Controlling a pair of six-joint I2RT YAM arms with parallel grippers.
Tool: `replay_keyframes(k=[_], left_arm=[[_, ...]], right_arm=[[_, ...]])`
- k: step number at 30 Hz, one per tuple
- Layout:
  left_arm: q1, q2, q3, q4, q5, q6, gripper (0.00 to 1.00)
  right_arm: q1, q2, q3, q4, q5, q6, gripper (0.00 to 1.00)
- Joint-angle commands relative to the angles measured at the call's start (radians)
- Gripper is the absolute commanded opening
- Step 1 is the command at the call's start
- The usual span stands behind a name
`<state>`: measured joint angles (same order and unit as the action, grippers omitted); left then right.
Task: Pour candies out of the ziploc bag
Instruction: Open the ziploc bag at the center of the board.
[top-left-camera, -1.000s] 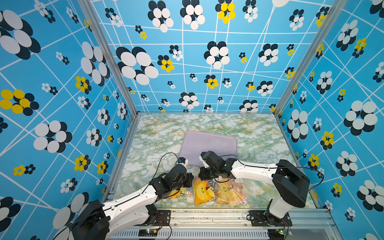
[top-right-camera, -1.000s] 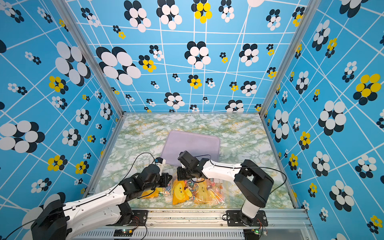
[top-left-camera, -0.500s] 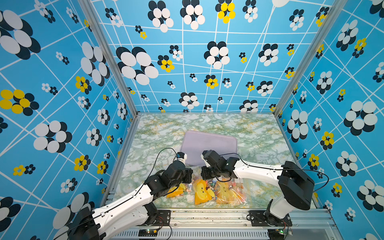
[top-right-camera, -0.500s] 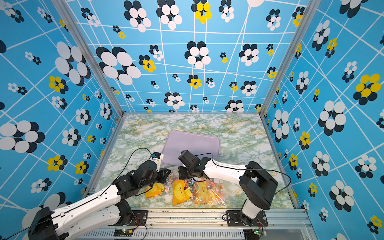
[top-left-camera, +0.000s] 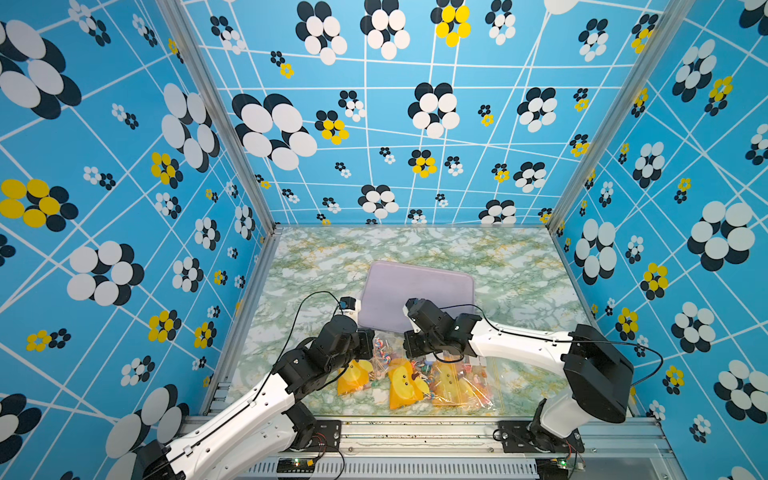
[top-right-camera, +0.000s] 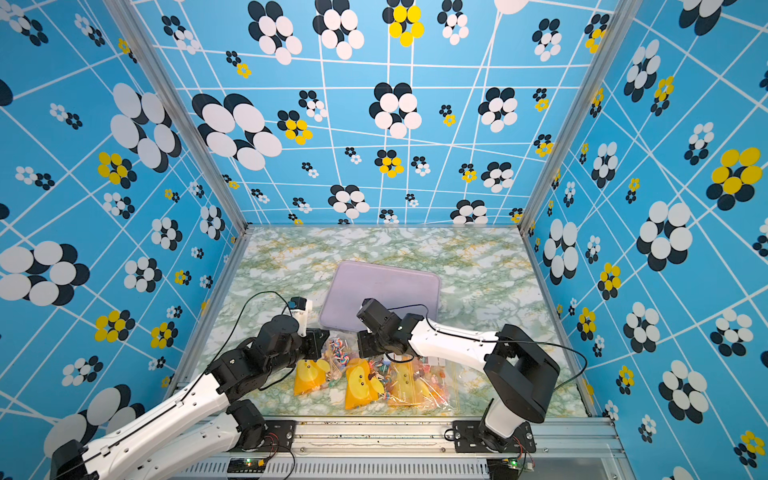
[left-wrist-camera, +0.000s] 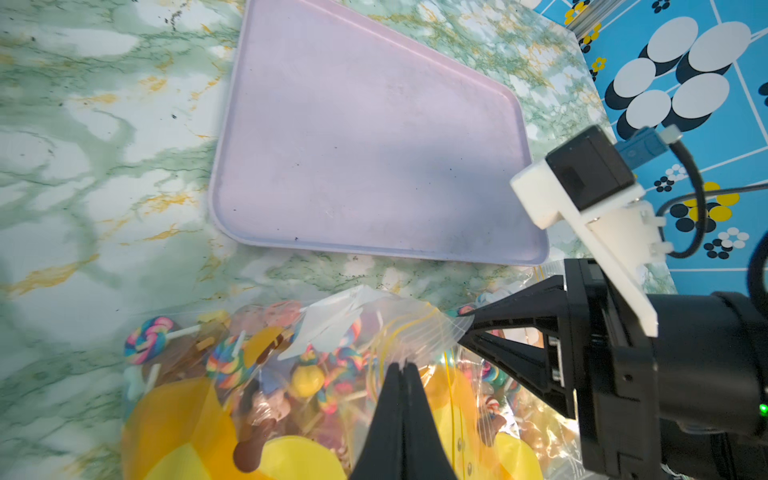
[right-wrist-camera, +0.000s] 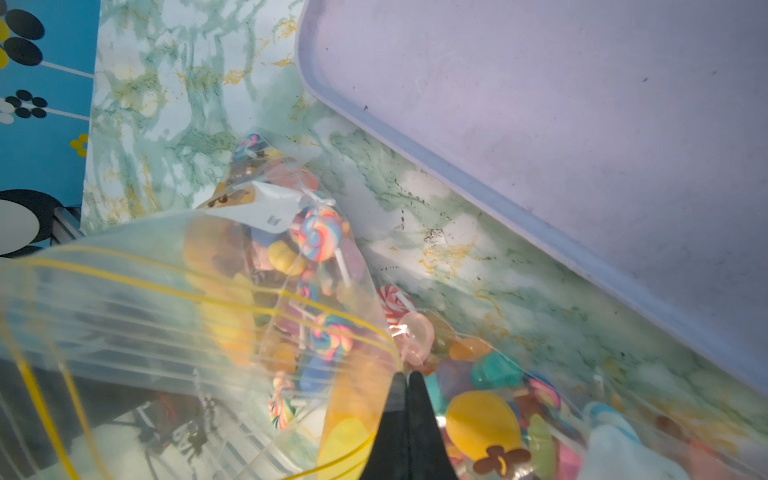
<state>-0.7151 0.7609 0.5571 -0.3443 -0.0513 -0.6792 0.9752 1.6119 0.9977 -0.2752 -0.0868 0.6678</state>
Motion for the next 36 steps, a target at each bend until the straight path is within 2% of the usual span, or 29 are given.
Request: replay_keyframes(k=[1, 7, 8, 9, 10, 11, 13, 16, 21, 25, 29, 32, 36], left_arm=[[0.038, -0.048, 0.043, -0.027, -0.008, 0.029, 0.00], [0.055, -0.055, 0.088, -0.030, 0.068, 0.052, 0.00], [0.056, -0.056, 0.093, -0.030, 0.076, 0.048, 0.06], [0.058, -0.058, 0.099, -0.027, 0.086, 0.048, 0.26], [0.061, -0.061, 0.102, -0.025, 0.091, 0.050, 0.40], [0.062, -0.065, 0.103, -0.025, 0.091, 0.049, 0.50], [0.076, -0.074, 0.096, -0.035, 0.080, 0.048, 0.59], [0.115, -0.072, 0.079, -0.079, 0.068, 0.024, 0.65], [0.197, -0.089, 0.019, -0.128, 0.086, -0.027, 0.70], [0.253, -0.126, -0.056, -0.113, 0.114, -0.075, 0.75], [0.291, -0.116, -0.128, -0.087, 0.164, -0.119, 0.78], [0.301, -0.104, -0.163, -0.091, 0.182, -0.137, 0.83], [0.303, -0.118, -0.213, -0.091, 0.186, -0.163, 0.85]], right_arm=[[-0.001, -0.014, -0.004, -0.066, 0.058, -0.014, 0.00], [-0.004, -0.017, 0.007, -0.084, 0.080, -0.016, 0.00], [-0.004, -0.018, 0.010, -0.088, 0.083, -0.016, 0.00], [-0.005, -0.021, 0.012, -0.091, 0.085, -0.017, 0.00], [-0.005, -0.025, 0.012, -0.093, 0.086, -0.016, 0.01], [-0.004, -0.030, 0.014, -0.098, 0.088, -0.016, 0.03], [-0.004, -0.048, 0.012, -0.106, 0.101, -0.017, 0.07], [-0.006, -0.089, 0.013, -0.139, 0.128, -0.026, 0.16], [-0.017, -0.178, 0.018, -0.204, 0.155, -0.052, 0.30], [-0.017, -0.207, 0.034, -0.191, 0.074, -0.063, 0.43], [-0.015, -0.182, 0.035, -0.111, -0.048, -0.029, 0.48], [-0.013, -0.156, 0.025, -0.050, -0.090, -0.002, 0.49], [0.005, -0.110, 0.024, 0.013, -0.137, 0.033, 0.50]])
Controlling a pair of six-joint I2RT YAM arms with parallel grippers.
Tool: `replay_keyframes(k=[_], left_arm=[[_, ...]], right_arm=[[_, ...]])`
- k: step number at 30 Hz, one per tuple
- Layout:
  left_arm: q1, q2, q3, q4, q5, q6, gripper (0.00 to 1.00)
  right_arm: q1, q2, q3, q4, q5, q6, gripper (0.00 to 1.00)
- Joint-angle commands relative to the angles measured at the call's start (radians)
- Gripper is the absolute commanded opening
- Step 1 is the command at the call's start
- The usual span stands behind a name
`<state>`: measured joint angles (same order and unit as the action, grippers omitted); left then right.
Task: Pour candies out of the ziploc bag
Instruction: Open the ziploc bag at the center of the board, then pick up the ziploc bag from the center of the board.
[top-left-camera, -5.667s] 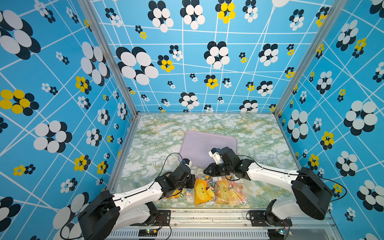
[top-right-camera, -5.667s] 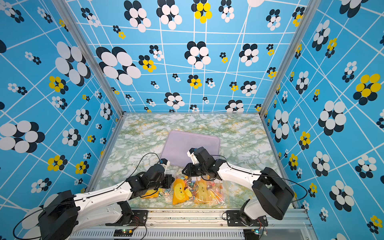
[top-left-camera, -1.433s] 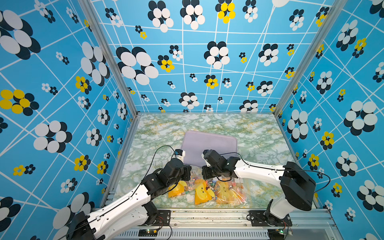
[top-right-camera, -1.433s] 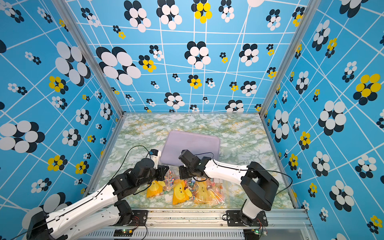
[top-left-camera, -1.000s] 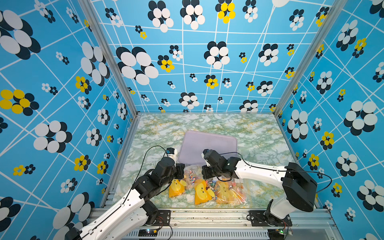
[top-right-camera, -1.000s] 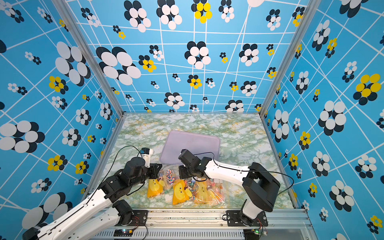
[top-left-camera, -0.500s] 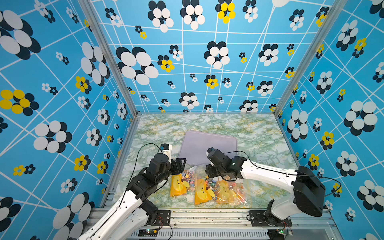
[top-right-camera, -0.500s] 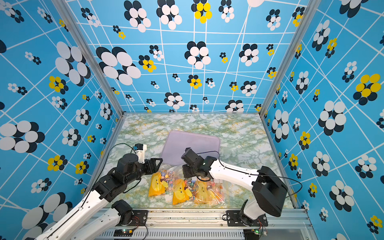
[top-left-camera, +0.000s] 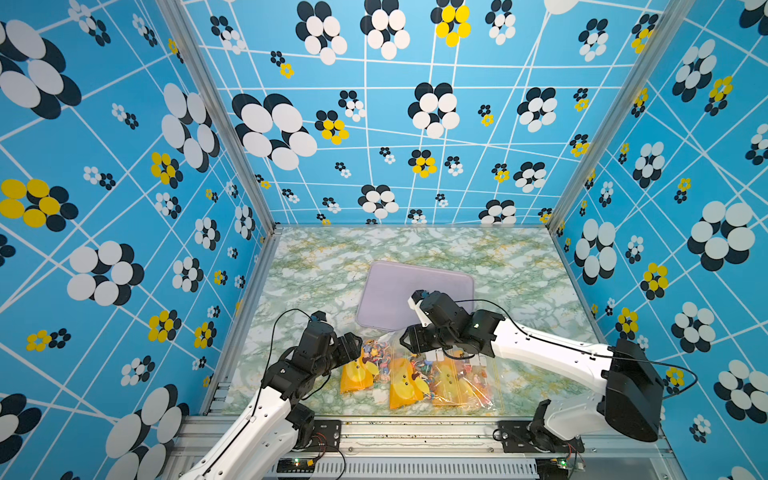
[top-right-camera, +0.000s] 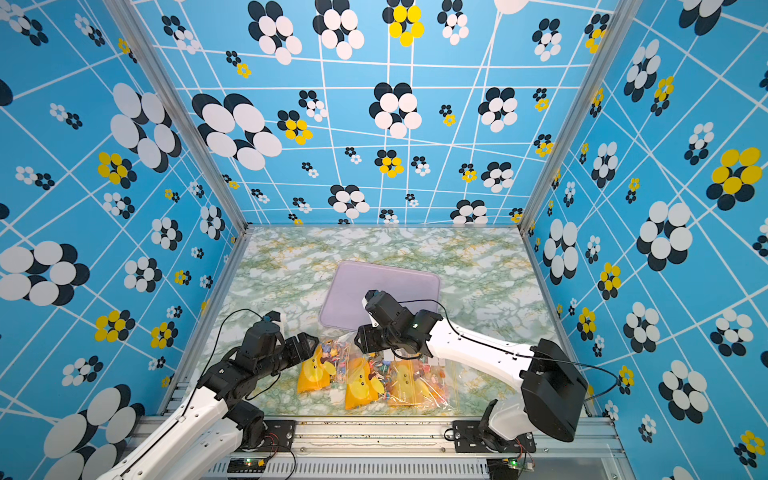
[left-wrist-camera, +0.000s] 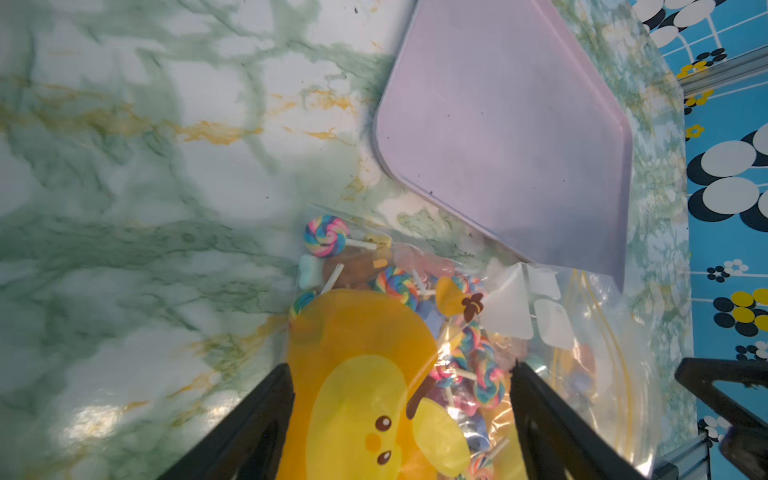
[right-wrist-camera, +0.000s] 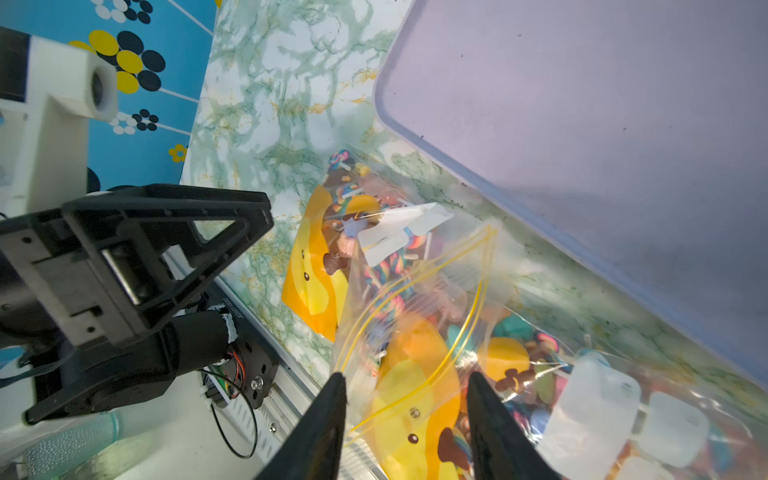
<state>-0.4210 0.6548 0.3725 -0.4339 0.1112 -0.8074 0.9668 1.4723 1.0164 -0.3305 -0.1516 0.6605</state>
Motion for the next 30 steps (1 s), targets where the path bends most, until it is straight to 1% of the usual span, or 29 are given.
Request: replay_keyframes(k=[1, 5, 10, 13, 14, 15, 16, 18, 19, 21, 24, 30], left_arm=[[0.010, -0.018, -0.042, 0.006, 0.025, -0.044, 0.85], [0.011, -0.026, -0.085, 0.042, 0.048, -0.072, 0.85], [0.010, -0.022, -0.102, 0.036, 0.059, -0.079, 0.85], [0.011, -0.025, -0.109, 0.040, 0.065, -0.084, 0.85], [0.011, -0.024, -0.111, 0.041, 0.068, -0.084, 0.85], [0.011, -0.023, -0.114, 0.045, 0.068, -0.087, 0.85], [0.011, -0.023, -0.117, 0.047, 0.072, -0.088, 0.85], [0.011, -0.018, -0.125, 0.056, 0.082, -0.091, 0.83], [0.010, -0.017, -0.131, 0.062, 0.089, -0.093, 0.82], [0.011, -0.011, -0.141, 0.072, 0.096, -0.099, 0.80], [0.011, -0.007, -0.153, 0.084, 0.107, -0.105, 0.76], [0.009, -0.006, -0.153, 0.089, 0.116, -0.108, 0.64]], right_arm=[[0.015, 0.043, 0.004, 0.093, -0.089, 0.053, 0.50], [0.020, 0.091, -0.005, 0.146, -0.117, 0.085, 0.51], [0.029, 0.142, -0.015, 0.227, -0.161, 0.122, 0.51], [0.041, 0.163, 0.001, 0.227, -0.159, 0.121, 0.49], [0.042, 0.167, 0.001, 0.224, -0.160, 0.119, 0.48], [0.041, 0.169, 0.006, 0.217, -0.155, 0.116, 0.42], [0.042, 0.166, 0.009, 0.206, -0.147, 0.113, 0.32], [0.042, 0.157, 0.012, 0.182, -0.131, 0.107, 0.15], [0.042, 0.151, 0.013, 0.171, -0.118, 0.102, 0.10], [0.042, 0.135, 0.015, 0.147, -0.100, 0.096, 0.03], [0.042, 0.110, 0.020, 0.121, -0.076, 0.090, 0.01], [0.042, 0.068, 0.030, 0.105, -0.048, 0.072, 0.01]])
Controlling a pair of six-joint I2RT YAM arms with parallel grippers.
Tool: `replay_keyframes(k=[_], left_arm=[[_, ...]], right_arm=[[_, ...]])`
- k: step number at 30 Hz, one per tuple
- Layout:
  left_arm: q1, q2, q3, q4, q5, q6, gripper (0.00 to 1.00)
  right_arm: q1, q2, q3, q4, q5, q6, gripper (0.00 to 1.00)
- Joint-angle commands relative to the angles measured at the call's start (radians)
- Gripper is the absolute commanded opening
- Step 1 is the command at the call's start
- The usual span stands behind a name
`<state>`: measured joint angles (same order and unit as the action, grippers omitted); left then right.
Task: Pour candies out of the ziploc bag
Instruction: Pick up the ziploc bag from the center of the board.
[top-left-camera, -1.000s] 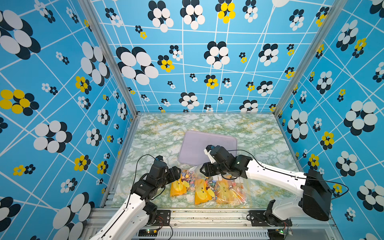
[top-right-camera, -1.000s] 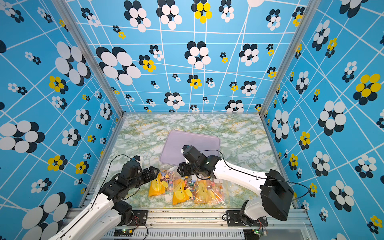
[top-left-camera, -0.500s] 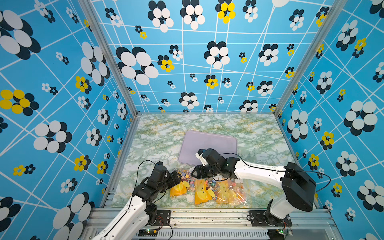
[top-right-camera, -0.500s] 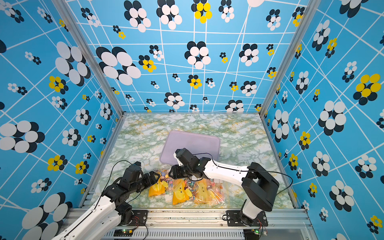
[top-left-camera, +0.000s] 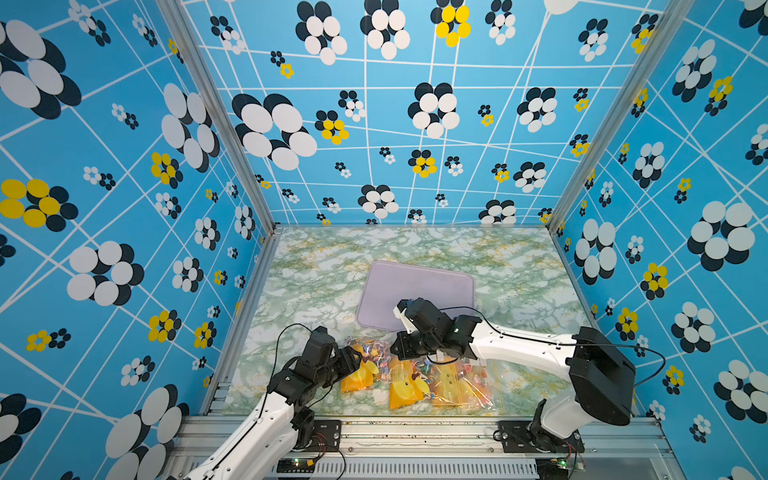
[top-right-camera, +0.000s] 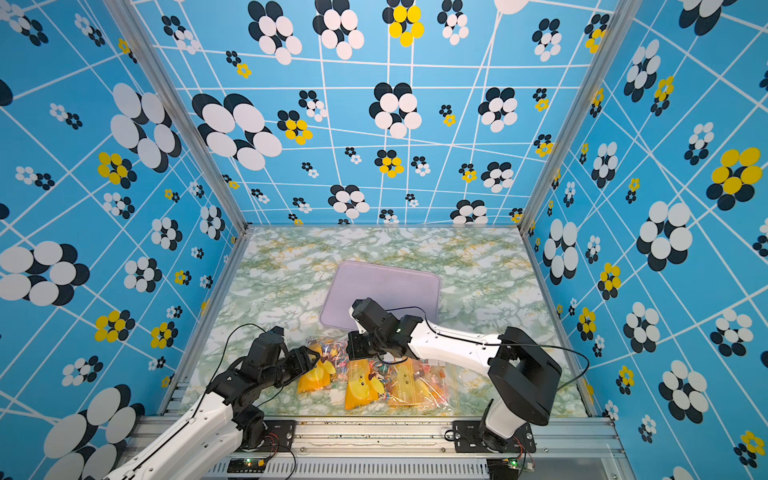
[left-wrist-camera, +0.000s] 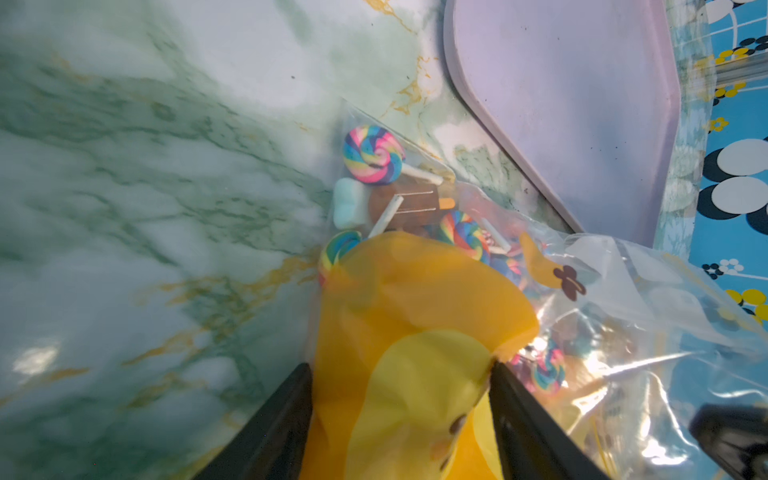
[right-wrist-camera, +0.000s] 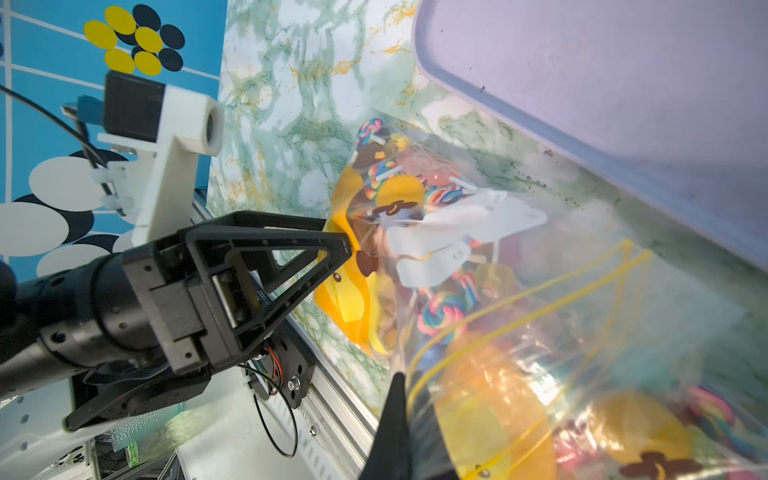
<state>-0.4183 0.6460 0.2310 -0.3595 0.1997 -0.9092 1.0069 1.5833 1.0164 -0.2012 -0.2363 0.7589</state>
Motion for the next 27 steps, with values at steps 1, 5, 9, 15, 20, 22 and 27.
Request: replay_keyframes(k=[1, 5, 9, 15, 20, 22, 27], left_arm=[[0.006, 0.004, -0.013, 0.020, 0.030, -0.007, 0.62], [0.006, 0.006, -0.020, 0.030, 0.039, -0.015, 0.54], [0.006, 0.001, -0.047, 0.071, 0.053, -0.042, 0.44], [0.004, 0.006, -0.070, 0.110, 0.055, -0.062, 0.25], [0.004, 0.006, -0.059, 0.115, 0.054, -0.059, 0.15], [0.005, 0.006, -0.055, 0.120, 0.053, -0.059, 0.12], [0.005, 0.009, -0.033, 0.140, 0.049, -0.044, 0.03]], right_arm=[[0.002, -0.049, 0.028, -0.016, 0.040, -0.028, 0.00], [0.001, -0.059, 0.037, -0.003, 0.040, -0.039, 0.01], [0.002, -0.054, 0.050, -0.006, 0.040, -0.049, 0.01], [0.002, -0.046, 0.059, -0.007, 0.041, -0.056, 0.00], [0.001, -0.044, 0.067, -0.012, 0.047, -0.065, 0.00], [0.002, -0.044, 0.072, -0.014, 0.050, -0.069, 0.00], [-0.001, -0.050, 0.100, -0.054, 0.103, -0.109, 0.00]])
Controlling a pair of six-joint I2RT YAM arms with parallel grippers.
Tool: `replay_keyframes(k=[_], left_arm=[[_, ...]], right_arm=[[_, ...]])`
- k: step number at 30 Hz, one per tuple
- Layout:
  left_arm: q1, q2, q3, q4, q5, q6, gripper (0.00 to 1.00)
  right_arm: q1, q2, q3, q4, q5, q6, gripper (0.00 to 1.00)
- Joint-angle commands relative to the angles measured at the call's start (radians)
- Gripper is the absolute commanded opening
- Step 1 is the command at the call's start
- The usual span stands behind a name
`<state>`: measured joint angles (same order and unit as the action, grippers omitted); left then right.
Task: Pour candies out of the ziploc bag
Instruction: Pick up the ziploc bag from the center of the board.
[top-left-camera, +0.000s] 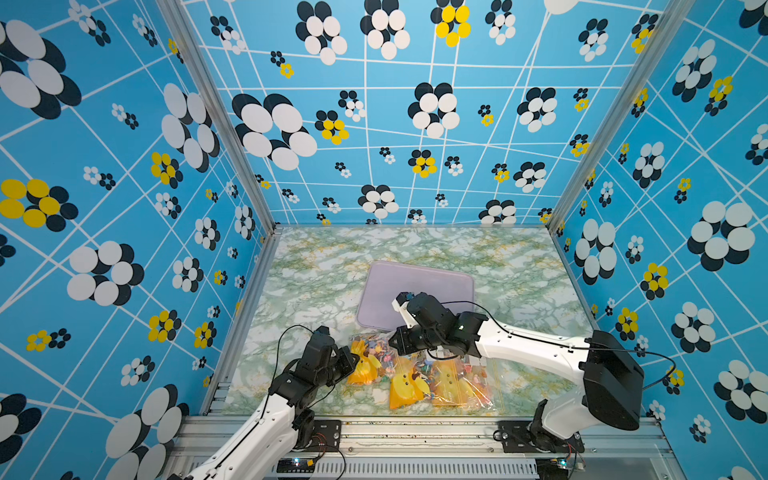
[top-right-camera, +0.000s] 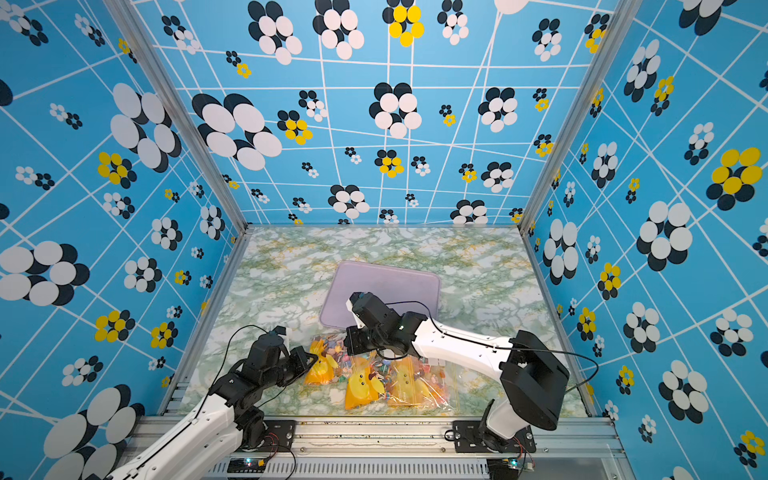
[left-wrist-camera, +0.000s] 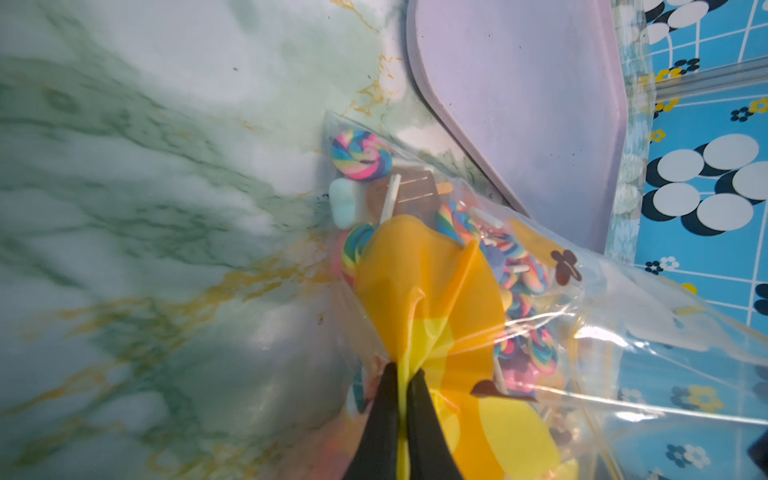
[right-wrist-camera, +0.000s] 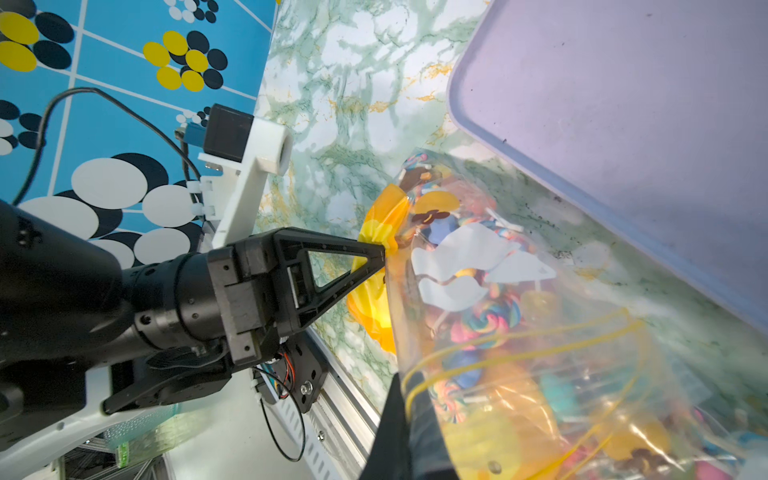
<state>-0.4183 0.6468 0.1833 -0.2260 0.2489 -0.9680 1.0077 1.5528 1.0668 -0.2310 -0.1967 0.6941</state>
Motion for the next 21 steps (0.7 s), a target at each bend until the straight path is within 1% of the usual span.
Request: replay_keyframes(k=[1, 7, 12, 15, 21], left_arm=[[0.004, 0.011, 0.023, 0.010, 0.000, 0.018, 0.00], [0.004, 0.029, 0.045, 0.058, 0.020, 0.015, 0.00], [0.006, 0.011, 0.053, 0.109, 0.002, 0.006, 0.00], [0.006, 0.024, 0.069, 0.141, -0.001, 0.005, 0.00], [0.006, 0.108, 0.106, 0.236, -0.002, 0.010, 0.00]], right_arm=[[-0.004, -0.020, 0.059, -0.033, 0.069, -0.055, 0.00], [-0.015, -0.019, 0.095, -0.056, 0.072, -0.081, 0.00], [-0.027, -0.030, 0.117, -0.072, 0.086, -0.102, 0.00], [-0.038, -0.033, 0.132, -0.082, 0.088, -0.116, 0.00], [-0.068, -0.034, 0.152, -0.100, 0.087, -0.132, 0.00]])
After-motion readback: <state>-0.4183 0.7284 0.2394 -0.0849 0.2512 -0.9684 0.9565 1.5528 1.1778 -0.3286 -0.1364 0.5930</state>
